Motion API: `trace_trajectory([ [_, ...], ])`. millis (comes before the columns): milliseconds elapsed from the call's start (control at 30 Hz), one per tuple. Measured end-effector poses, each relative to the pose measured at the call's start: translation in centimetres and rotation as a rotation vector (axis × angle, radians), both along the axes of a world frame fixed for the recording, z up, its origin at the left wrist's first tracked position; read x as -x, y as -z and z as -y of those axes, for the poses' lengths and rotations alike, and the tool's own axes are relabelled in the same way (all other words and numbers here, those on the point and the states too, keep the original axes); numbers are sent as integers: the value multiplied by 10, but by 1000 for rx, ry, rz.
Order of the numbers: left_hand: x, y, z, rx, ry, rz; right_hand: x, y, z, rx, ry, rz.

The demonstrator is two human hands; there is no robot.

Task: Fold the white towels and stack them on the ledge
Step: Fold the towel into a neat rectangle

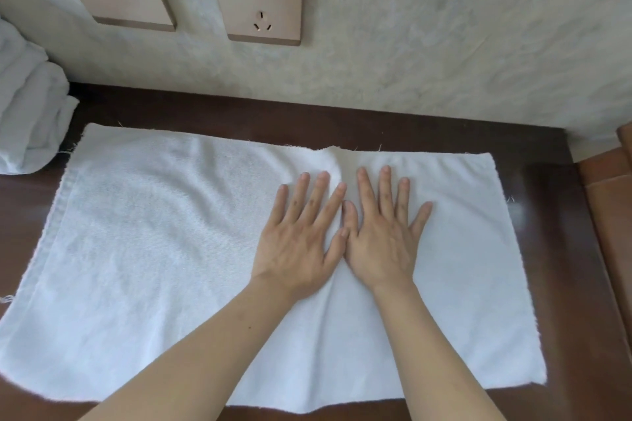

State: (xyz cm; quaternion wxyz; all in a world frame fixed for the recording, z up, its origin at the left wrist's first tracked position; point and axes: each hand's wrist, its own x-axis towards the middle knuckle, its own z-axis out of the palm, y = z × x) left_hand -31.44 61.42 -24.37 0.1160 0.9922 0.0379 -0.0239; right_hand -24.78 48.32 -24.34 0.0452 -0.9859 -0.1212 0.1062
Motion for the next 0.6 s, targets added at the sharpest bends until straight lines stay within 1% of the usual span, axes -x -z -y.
trace_trajectory([
  [67, 0, 3, -1, 10, -12, -5, -4, 0, 6, -7, 2, -4],
  [233, -2, 4, -1, -11, -26, -10, -24, -3, 37, -7, 106, -23],
  [333, -2, 3, 1, -17, -30, -15, -29, -6, 46, -16, 87, -46],
  [467, -3, 1, 3, -25, -39, -25, -30, -7, 53, -7, 61, -20],
  [533, -5, 0, 12, -10, -54, -20, -32, -8, 52, -45, 65, -22],
  [600, -12, -3, 31, 12, -12, -4, -33, -11, 55, -116, 76, 28],
])
